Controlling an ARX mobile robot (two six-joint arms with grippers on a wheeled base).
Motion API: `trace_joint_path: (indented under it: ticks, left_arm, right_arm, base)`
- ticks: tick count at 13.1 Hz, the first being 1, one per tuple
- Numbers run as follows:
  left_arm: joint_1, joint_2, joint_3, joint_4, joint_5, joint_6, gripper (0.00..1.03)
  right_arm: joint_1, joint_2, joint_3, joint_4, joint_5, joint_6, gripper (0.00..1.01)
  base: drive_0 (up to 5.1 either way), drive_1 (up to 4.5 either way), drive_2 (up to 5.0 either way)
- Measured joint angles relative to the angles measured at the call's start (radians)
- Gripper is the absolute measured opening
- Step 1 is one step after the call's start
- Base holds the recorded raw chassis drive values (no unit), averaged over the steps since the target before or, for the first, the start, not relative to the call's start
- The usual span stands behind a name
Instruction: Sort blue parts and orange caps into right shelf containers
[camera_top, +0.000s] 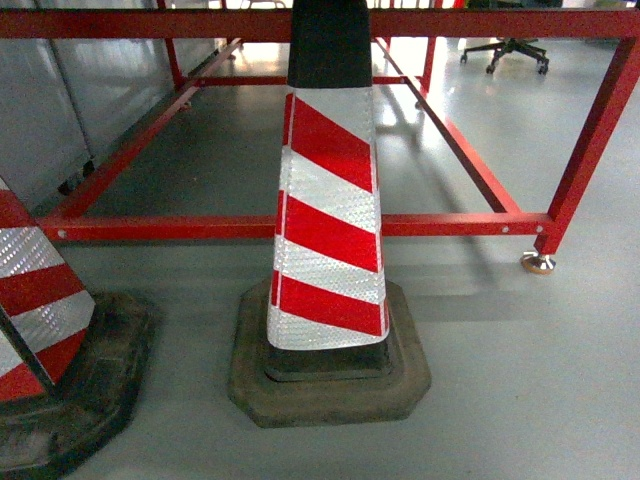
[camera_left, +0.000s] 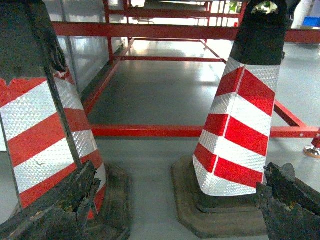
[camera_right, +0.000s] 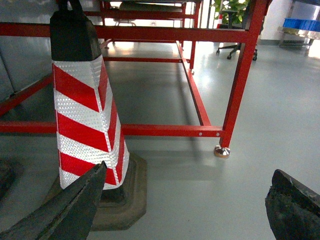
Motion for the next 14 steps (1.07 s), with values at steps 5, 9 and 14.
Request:
trace_joint_path:
  ticks: [5,9,14]
  left_arm:
    - [0.000,0.000,0.000,0.000,0.000,0.000,0.98]
    - [0.000,0.000,0.000,0.000,0.000,0.000,0.98]
    - [0.000,0.000,0.000,0.000,0.000,0.000,0.98]
  right_arm:
    - [0.000,0.000,0.000,0.000,0.000,0.000,0.98]
    - [0.000,0.000,0.000,0.000,0.000,0.000,0.98]
    - [0.000,0.000,0.000,0.000,0.000,0.000,0.98]
  base:
    - [0.0,0.00,0.0]
    - [0.0,0.00,0.0]
    - [0.0,0.00,0.0]
